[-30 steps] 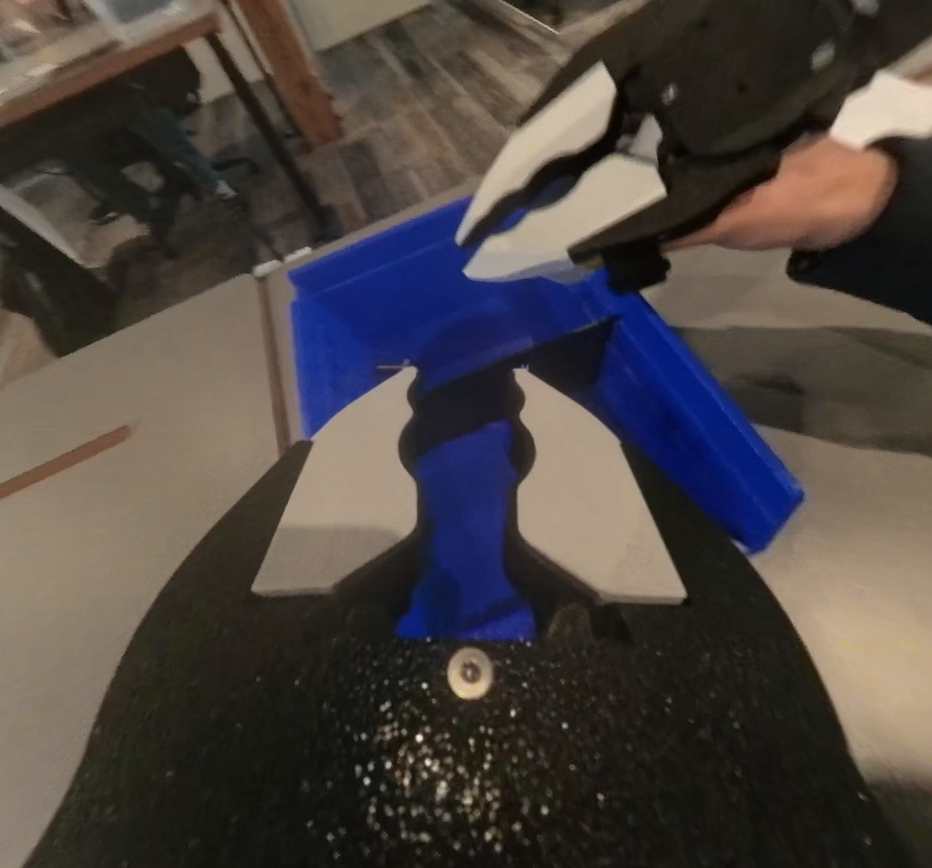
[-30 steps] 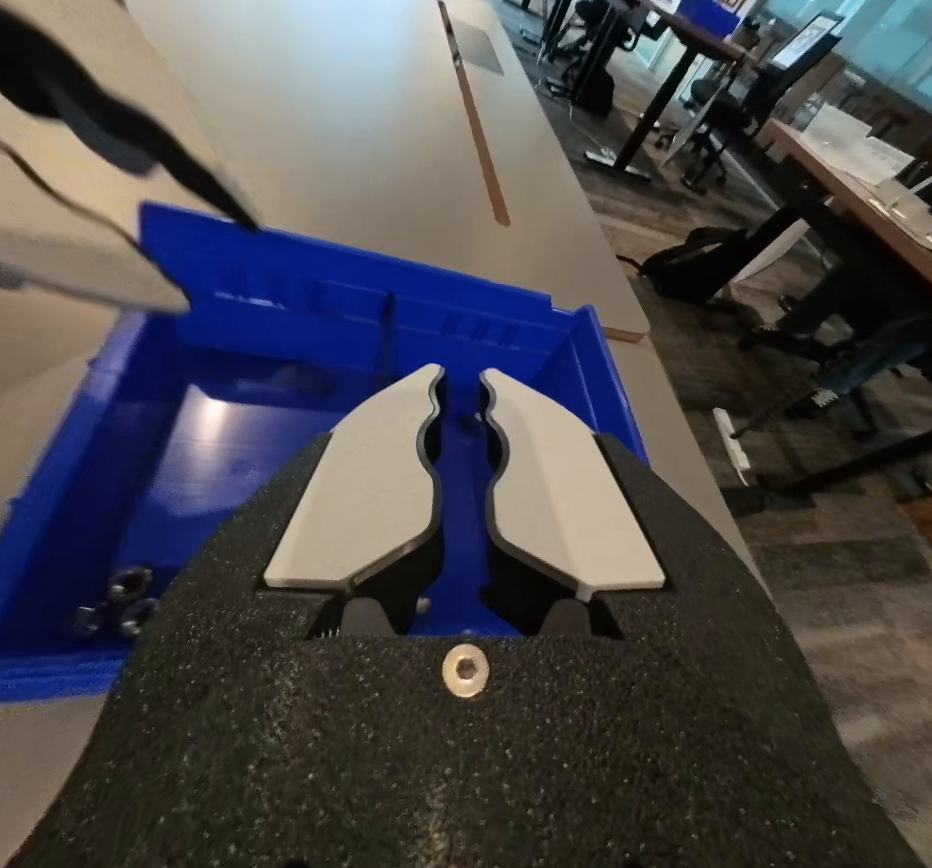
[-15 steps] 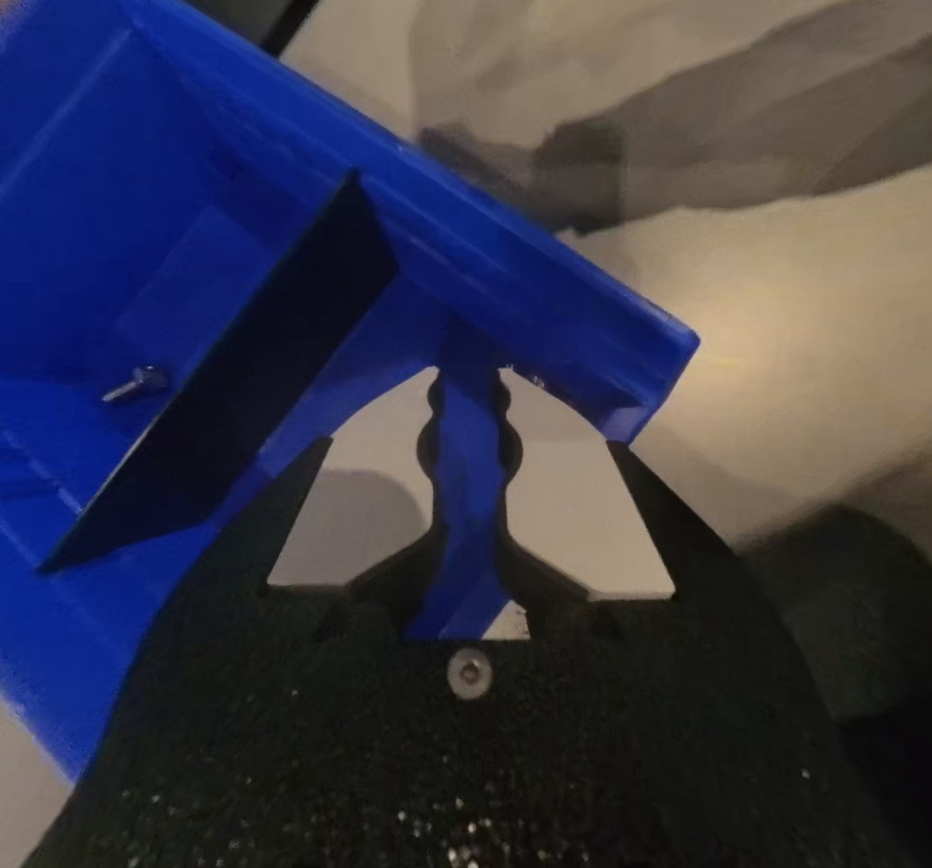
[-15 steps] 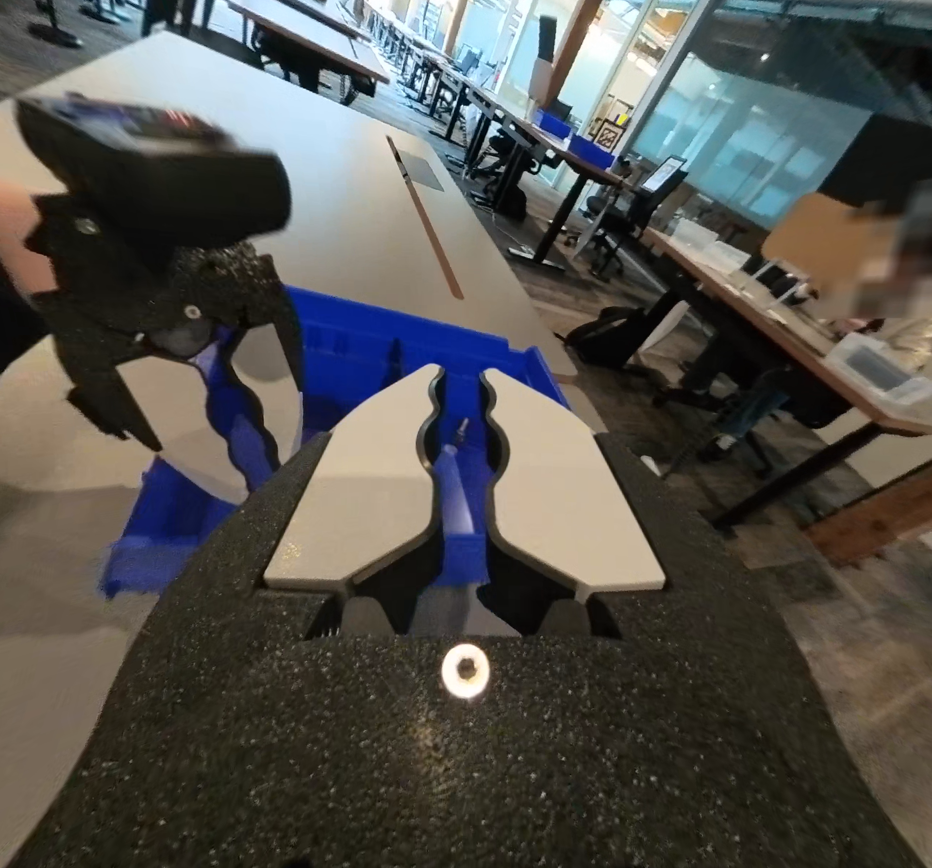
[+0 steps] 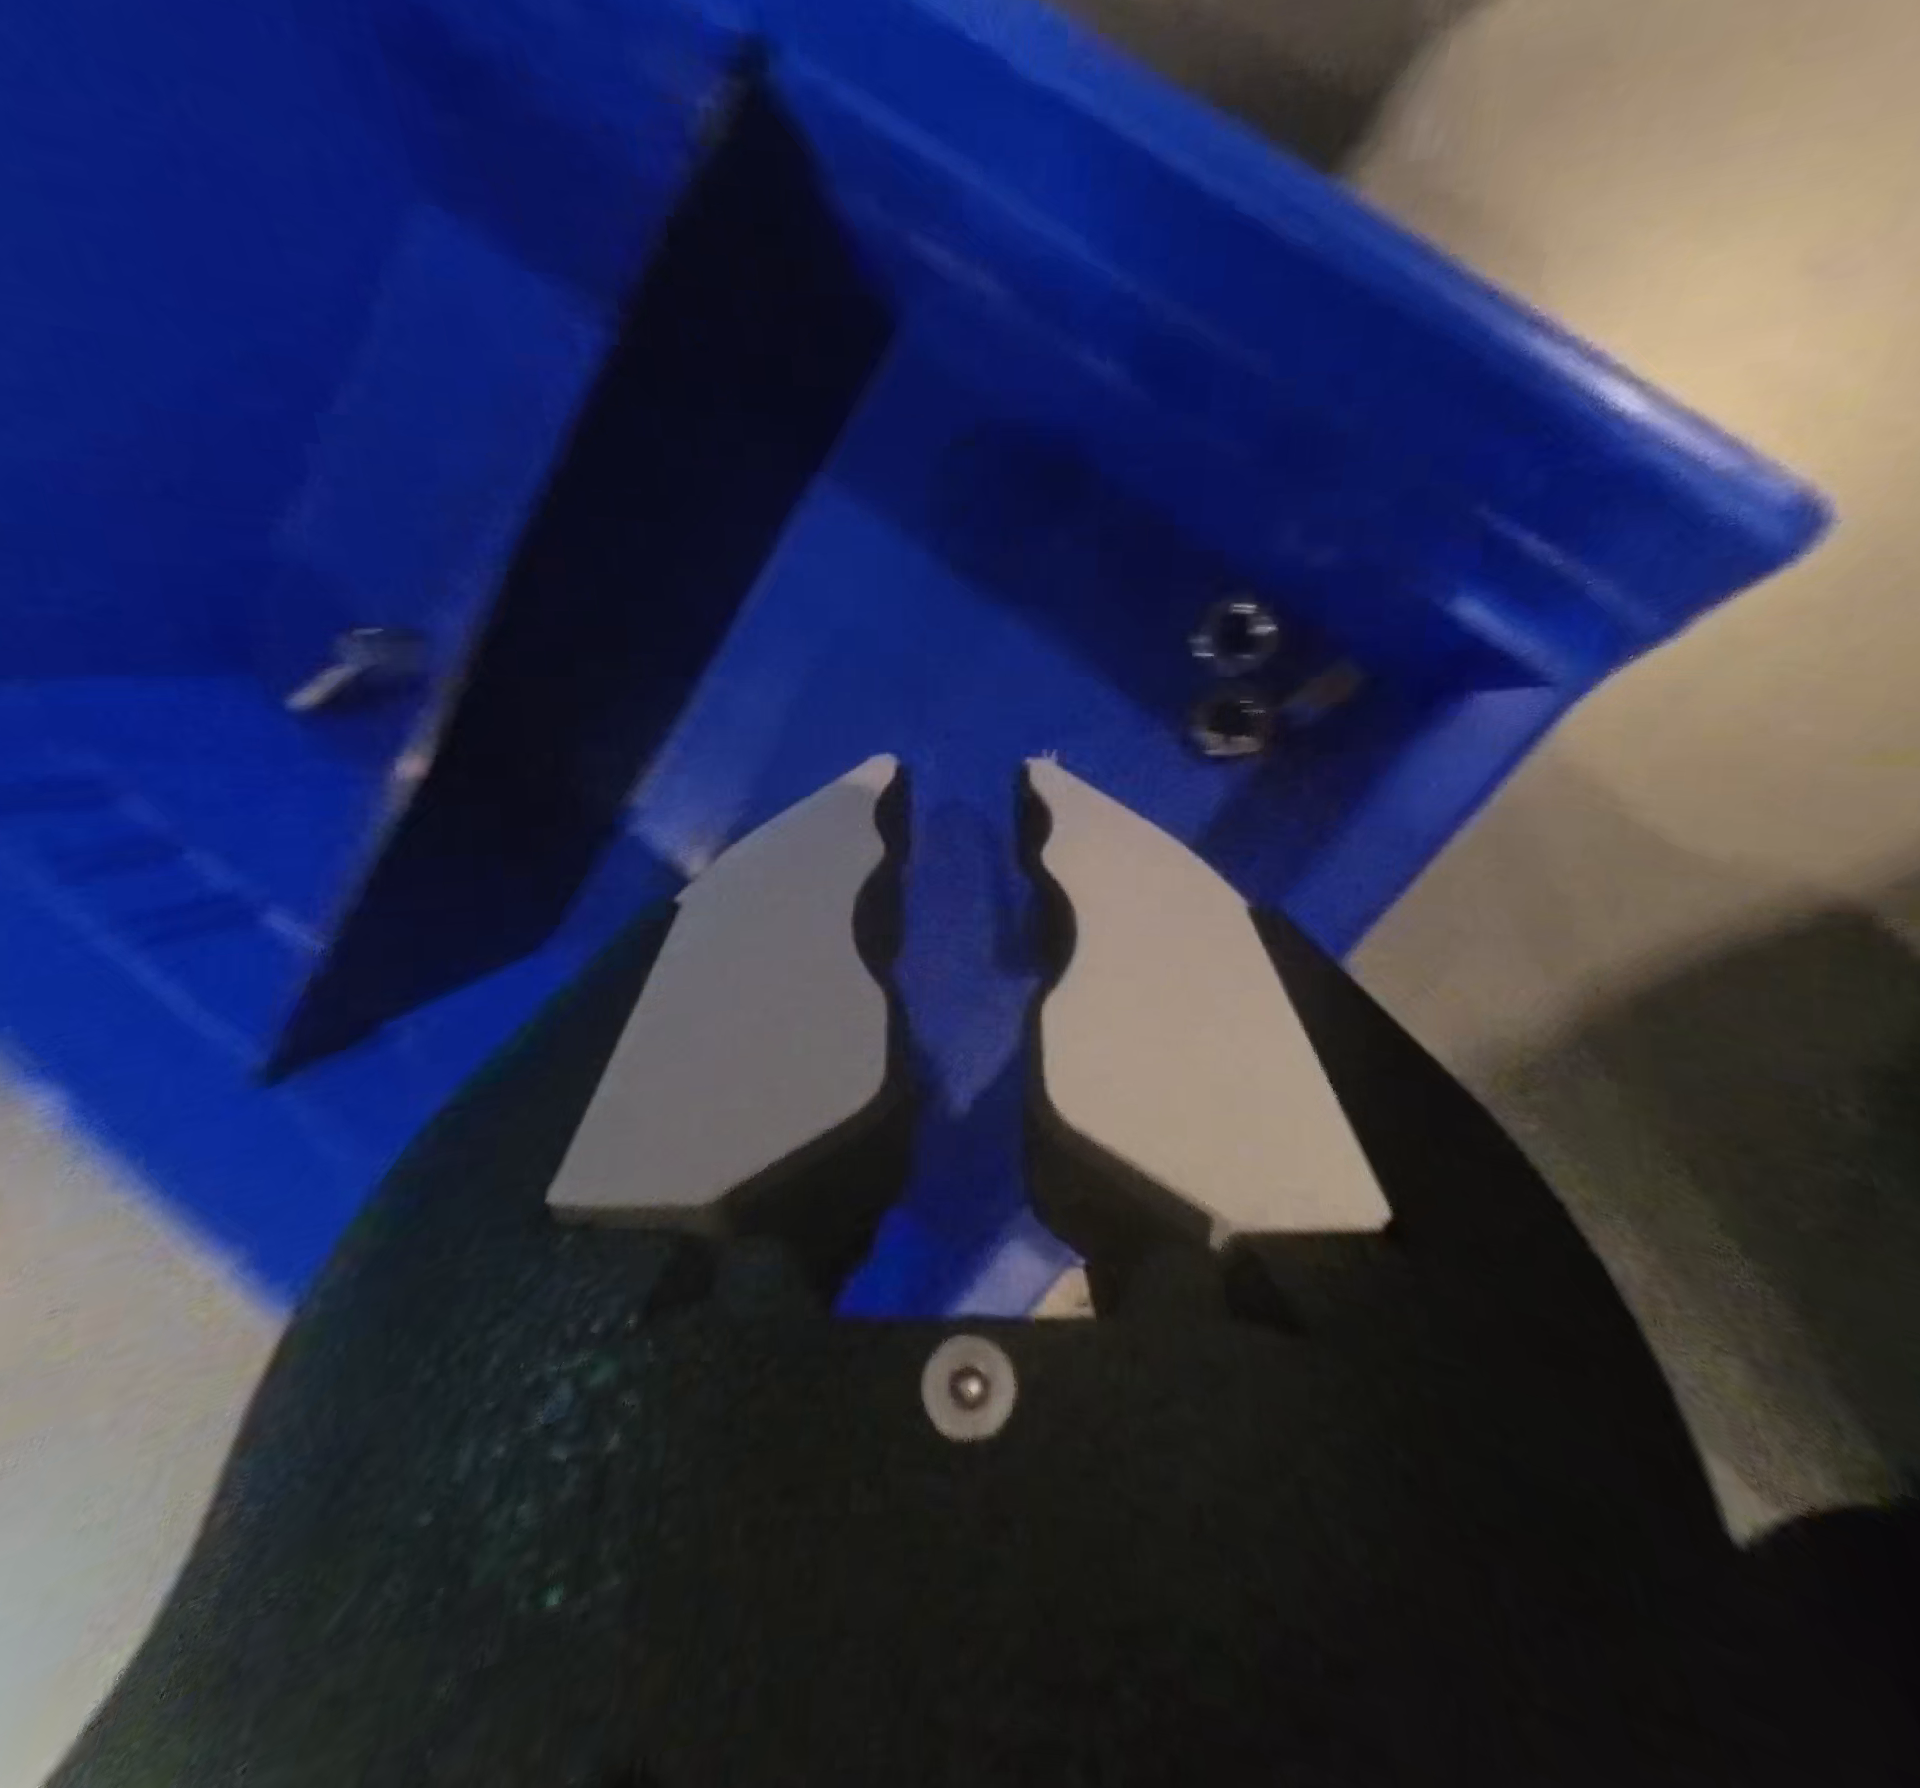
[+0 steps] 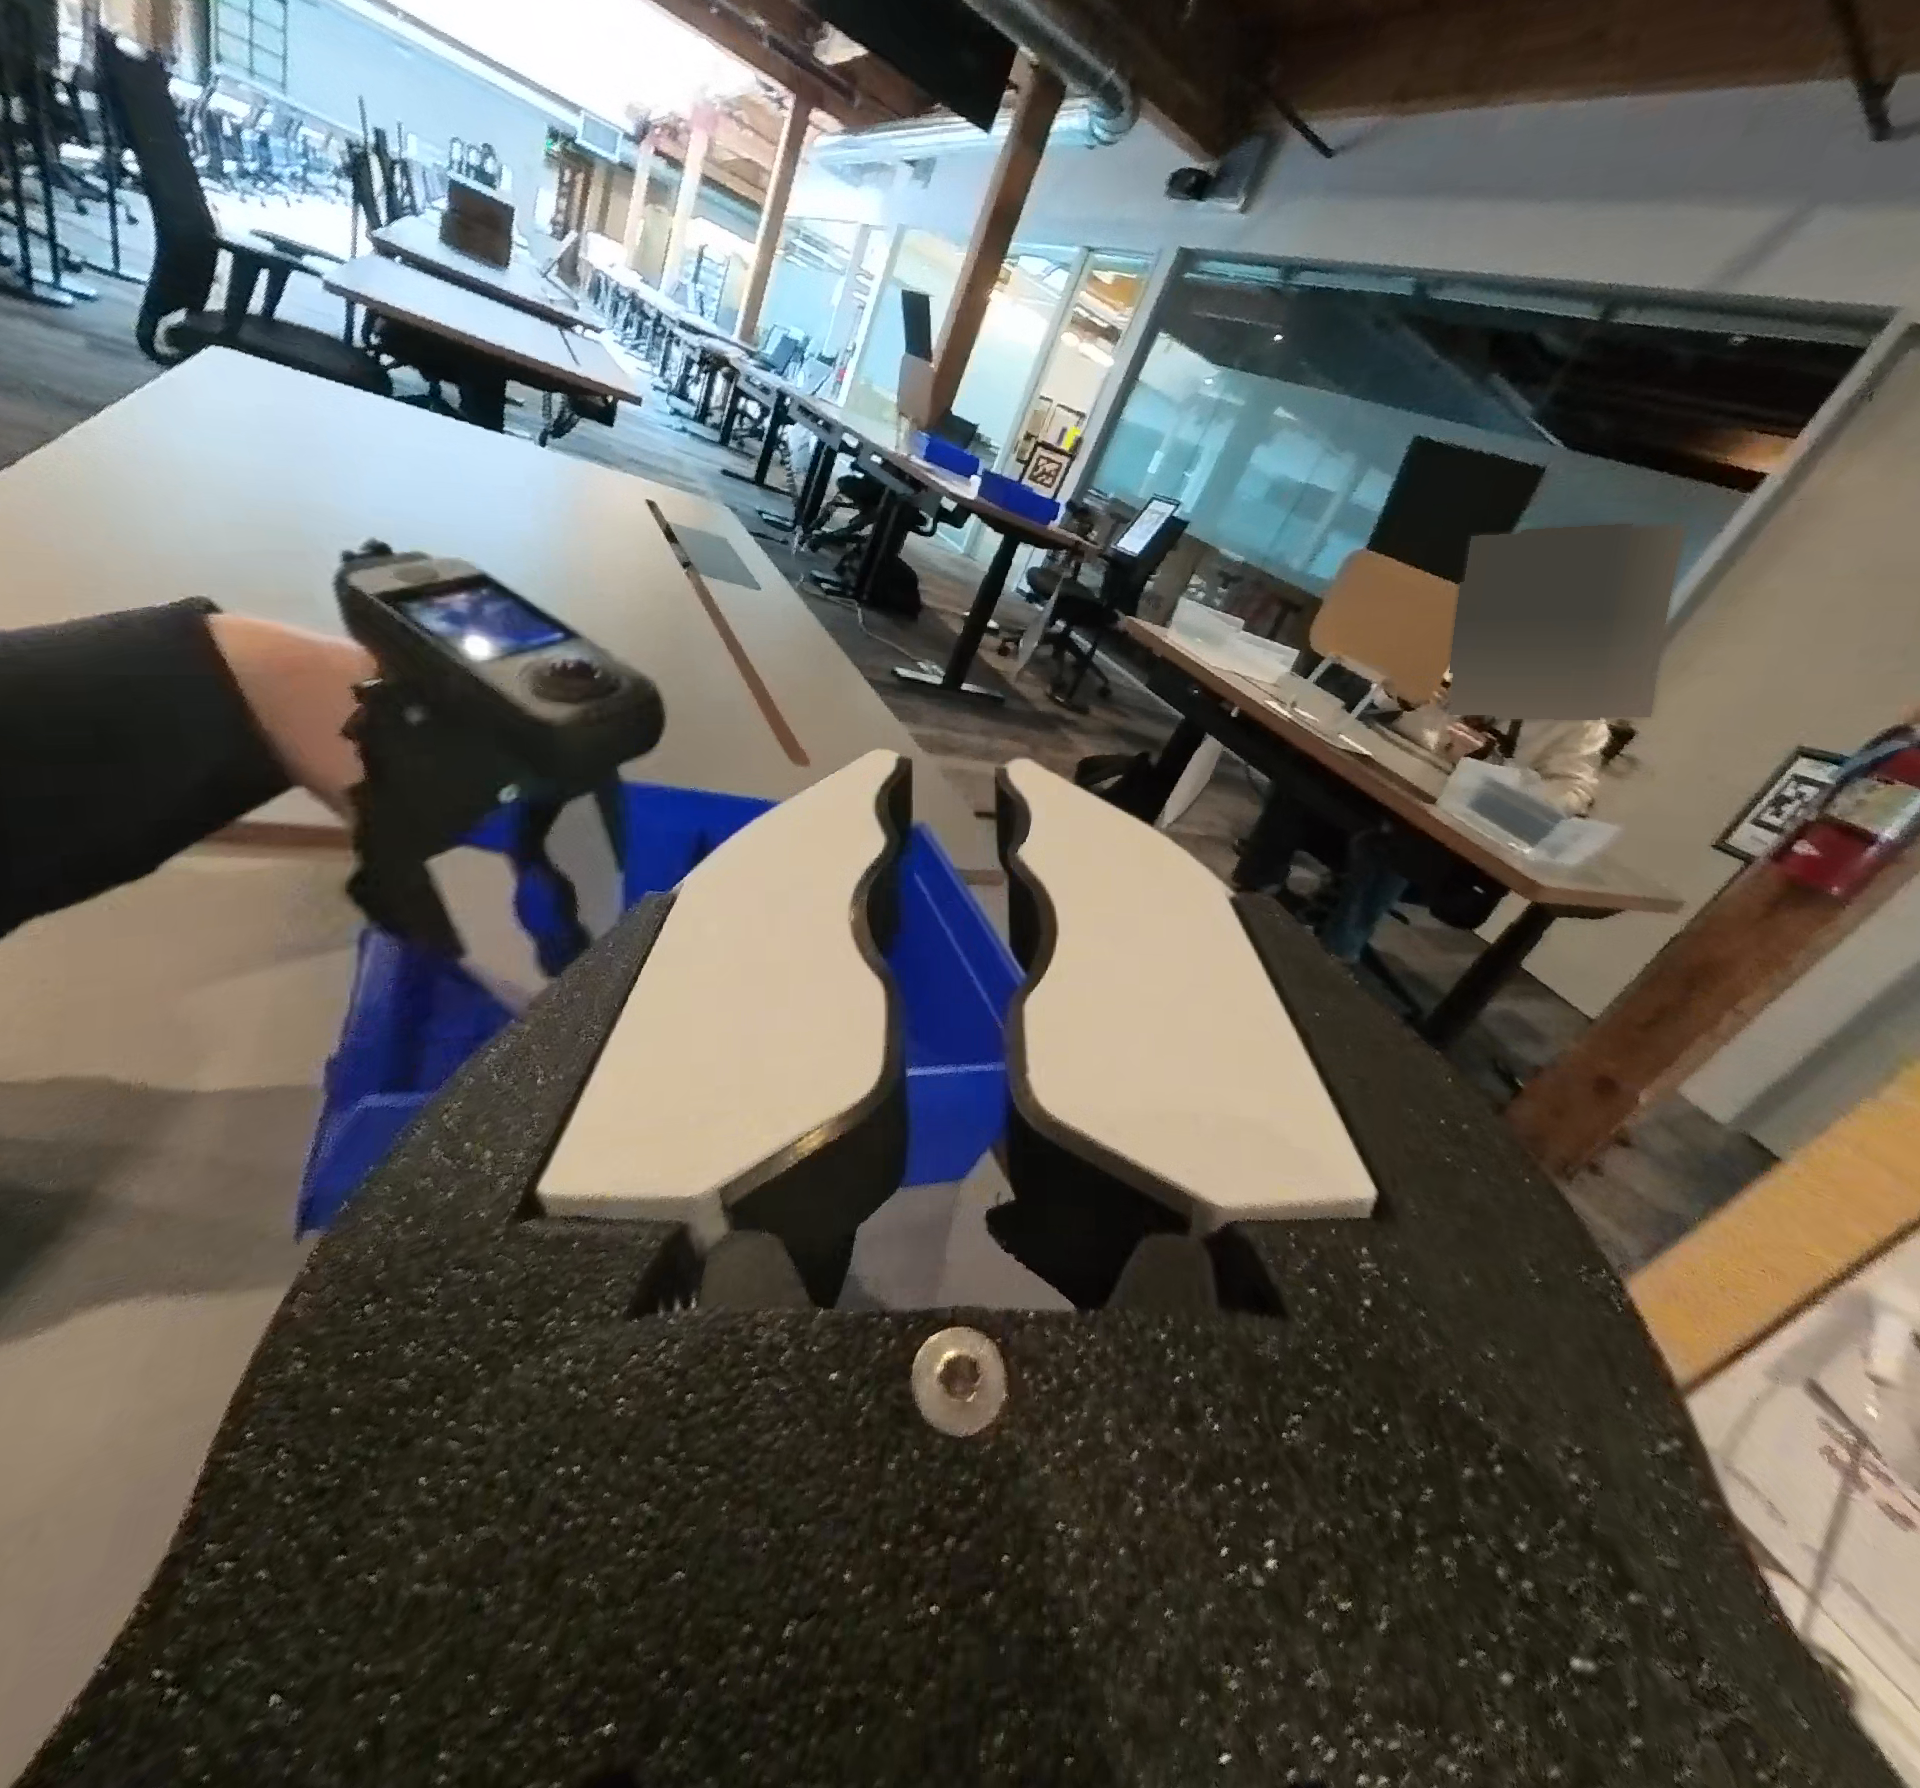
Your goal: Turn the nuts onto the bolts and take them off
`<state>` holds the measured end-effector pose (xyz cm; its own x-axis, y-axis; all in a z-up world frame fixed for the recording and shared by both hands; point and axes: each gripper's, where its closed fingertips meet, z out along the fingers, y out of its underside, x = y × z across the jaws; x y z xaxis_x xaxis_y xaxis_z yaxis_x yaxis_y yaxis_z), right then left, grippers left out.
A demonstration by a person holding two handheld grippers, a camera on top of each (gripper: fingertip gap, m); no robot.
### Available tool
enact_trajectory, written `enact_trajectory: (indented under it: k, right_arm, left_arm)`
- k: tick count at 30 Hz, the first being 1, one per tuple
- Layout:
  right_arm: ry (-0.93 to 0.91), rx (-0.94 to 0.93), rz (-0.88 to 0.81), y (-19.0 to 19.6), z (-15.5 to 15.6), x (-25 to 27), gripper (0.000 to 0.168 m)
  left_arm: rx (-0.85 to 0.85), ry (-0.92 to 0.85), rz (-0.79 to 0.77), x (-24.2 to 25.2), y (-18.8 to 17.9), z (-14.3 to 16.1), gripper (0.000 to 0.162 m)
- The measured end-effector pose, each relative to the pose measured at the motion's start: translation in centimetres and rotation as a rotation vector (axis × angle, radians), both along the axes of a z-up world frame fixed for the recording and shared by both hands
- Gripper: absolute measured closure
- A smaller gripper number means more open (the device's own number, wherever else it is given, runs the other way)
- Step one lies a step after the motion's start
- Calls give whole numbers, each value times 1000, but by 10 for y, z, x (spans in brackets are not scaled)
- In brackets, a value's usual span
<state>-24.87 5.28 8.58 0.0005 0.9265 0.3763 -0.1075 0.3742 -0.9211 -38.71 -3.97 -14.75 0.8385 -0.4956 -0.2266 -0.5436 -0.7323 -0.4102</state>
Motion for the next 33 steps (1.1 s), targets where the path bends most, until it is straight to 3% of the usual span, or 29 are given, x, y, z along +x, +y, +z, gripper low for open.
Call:
enact_trajectory:
  k: [1,5,8,13,18,28,33]
  right_arm:
    - [14,-11,-4,3,5,5,153]
    - [103,-39,-49,17,28,29,153]
    - [165,-29,-97,28,39,48,153]
    - [215,-43,-126,41,46,64,153]
    - [221,-102,-112,53,43,68,153]
    - [217,-163,-109,69,37,65,152]
    - [203,-166,-107,69,35,60,152]
  left_arm:
    - [40,23,19,-13,9,12,143]
    - [172,78,200,-77,65,56,145]
    - [81,93,226,-104,95,44,140]
    - [-202,347,4,-132,104,-5,139]
    - [-298,458,-259,-137,115,-25,139]
    - [-483,482,-390,-149,107,-39,131]
    - [-498,503,-441,-149,106,-45,128]
